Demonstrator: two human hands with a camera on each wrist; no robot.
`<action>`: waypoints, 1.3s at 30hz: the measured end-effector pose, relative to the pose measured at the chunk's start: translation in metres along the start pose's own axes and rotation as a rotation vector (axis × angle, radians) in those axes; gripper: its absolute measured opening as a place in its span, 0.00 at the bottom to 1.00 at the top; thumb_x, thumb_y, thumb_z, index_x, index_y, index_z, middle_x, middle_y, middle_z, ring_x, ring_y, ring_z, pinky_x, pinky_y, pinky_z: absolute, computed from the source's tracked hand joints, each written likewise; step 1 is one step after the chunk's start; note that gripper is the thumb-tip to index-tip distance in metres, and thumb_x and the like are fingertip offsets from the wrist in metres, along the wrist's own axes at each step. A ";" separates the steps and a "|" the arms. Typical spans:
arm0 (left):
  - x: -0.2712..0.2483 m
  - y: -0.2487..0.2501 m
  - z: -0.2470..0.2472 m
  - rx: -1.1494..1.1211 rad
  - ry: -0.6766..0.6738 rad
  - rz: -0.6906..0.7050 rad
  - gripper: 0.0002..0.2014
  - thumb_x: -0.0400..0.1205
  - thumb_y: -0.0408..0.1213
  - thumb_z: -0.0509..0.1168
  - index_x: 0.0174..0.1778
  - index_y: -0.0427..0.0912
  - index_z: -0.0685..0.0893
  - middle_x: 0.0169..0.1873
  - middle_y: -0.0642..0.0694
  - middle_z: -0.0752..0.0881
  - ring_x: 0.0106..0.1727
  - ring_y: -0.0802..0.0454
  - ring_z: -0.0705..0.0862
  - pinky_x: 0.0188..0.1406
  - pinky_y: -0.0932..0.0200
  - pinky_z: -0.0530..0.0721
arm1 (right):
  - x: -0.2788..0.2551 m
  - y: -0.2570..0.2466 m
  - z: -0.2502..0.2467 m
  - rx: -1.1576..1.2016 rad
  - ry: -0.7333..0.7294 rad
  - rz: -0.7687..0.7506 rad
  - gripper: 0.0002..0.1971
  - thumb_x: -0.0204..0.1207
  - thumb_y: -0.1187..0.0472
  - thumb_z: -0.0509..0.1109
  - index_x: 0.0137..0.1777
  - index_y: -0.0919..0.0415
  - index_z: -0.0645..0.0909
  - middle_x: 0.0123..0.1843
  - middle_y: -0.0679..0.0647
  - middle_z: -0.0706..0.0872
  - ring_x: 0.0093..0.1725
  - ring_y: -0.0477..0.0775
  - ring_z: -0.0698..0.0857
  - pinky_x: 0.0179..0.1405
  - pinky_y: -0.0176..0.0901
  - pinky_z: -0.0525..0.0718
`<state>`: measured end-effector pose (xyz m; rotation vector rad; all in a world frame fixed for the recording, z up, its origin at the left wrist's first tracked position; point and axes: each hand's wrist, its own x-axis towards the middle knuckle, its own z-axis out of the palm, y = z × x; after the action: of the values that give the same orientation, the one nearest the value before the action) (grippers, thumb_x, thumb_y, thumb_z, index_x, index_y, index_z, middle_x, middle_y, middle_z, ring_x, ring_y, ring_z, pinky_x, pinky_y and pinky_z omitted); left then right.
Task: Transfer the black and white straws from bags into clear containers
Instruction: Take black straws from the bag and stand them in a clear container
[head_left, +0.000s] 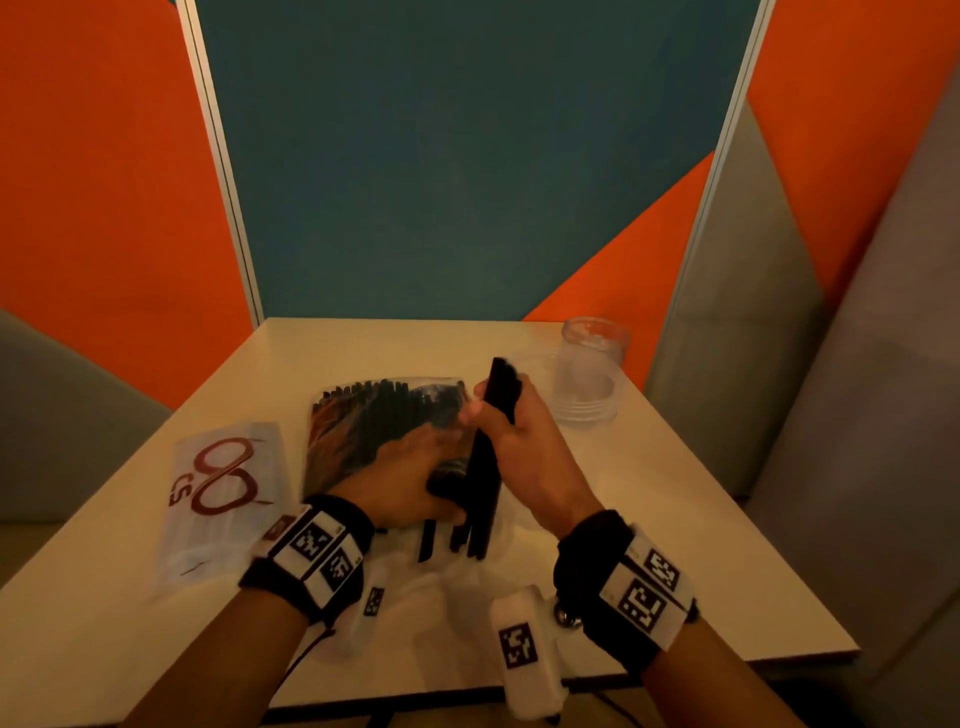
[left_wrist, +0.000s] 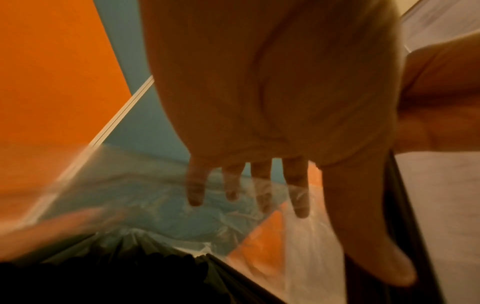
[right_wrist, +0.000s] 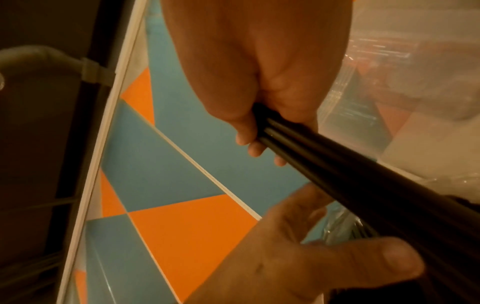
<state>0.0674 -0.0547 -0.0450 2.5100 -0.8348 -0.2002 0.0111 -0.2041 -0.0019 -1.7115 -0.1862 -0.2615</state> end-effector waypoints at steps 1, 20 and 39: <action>0.000 -0.001 0.001 -0.028 -0.023 -0.025 0.32 0.68 0.51 0.75 0.67 0.69 0.70 0.68 0.58 0.75 0.72 0.52 0.73 0.72 0.45 0.73 | -0.001 -0.001 -0.001 -0.019 -0.042 0.002 0.05 0.81 0.63 0.65 0.54 0.53 0.75 0.48 0.56 0.84 0.48 0.51 0.83 0.54 0.48 0.80; 0.005 -0.007 0.007 0.028 -0.063 -0.050 0.19 0.85 0.39 0.60 0.72 0.57 0.74 0.72 0.56 0.72 0.71 0.57 0.71 0.75 0.60 0.67 | 0.068 -0.056 -0.082 -0.135 0.265 -0.168 0.05 0.79 0.59 0.66 0.44 0.48 0.74 0.39 0.49 0.84 0.46 0.54 0.85 0.57 0.61 0.80; 0.016 -0.008 0.001 0.082 -0.044 -0.018 0.15 0.81 0.42 0.65 0.63 0.59 0.80 0.63 0.54 0.79 0.62 0.54 0.78 0.69 0.48 0.75 | 0.074 -0.048 -0.076 -0.762 0.004 0.389 0.22 0.70 0.55 0.79 0.59 0.67 0.81 0.57 0.60 0.84 0.59 0.61 0.83 0.64 0.56 0.82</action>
<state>0.0842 -0.0597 -0.0498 2.5995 -0.8541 -0.2330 0.0638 -0.2734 0.0749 -2.4509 0.2907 -0.0380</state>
